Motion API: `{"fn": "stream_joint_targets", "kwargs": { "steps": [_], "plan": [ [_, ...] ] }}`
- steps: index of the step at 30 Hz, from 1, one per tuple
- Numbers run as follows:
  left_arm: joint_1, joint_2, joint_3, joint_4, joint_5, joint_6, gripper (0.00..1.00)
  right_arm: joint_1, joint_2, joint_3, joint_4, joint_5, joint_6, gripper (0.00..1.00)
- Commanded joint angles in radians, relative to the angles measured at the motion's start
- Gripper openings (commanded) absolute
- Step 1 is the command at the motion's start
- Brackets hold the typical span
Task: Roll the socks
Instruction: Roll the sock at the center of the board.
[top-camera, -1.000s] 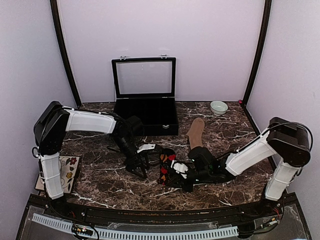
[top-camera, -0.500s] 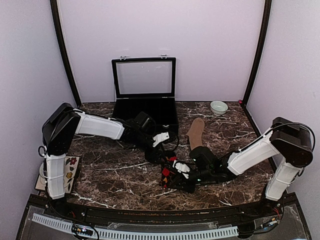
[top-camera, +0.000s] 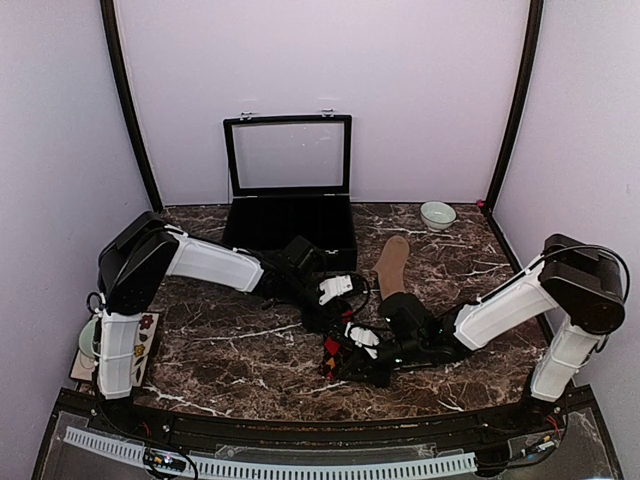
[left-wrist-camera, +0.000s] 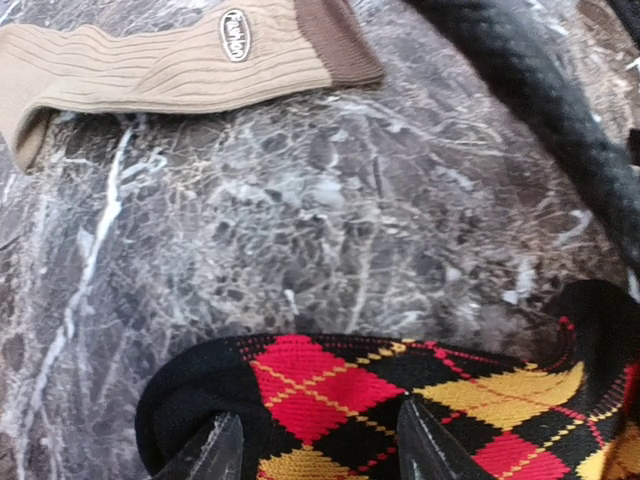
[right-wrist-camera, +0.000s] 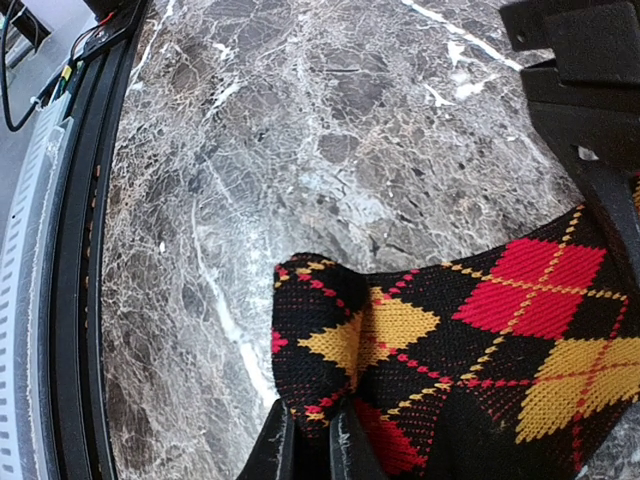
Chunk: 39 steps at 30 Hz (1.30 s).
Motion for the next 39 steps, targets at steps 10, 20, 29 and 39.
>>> {"fn": "stream_joint_targets", "kwargs": {
  "steps": [10, 20, 29, 39],
  "plan": [
    [0.045, -0.109, -0.129, -0.003, -0.336, 0.007, 0.55, -0.008, 0.115, 0.041, -0.168, -0.028, 0.029, 0.00],
    [0.064, -0.240, -0.198, -0.011, -0.189, 0.021, 0.77, -0.041, 0.160, 0.084, -0.222, -0.050, 0.099, 0.00],
    [0.135, -0.327, -0.135, -0.124, -0.033, 0.039, 0.85, -0.059, 0.196, 0.135, -0.284, -0.093, 0.115, 0.00],
    [0.192, -0.461, -0.282, -0.243, 0.264, 0.172, 0.74, -0.117, 0.232, 0.147, -0.348, -0.199, 0.191, 0.00]
  ]
}}
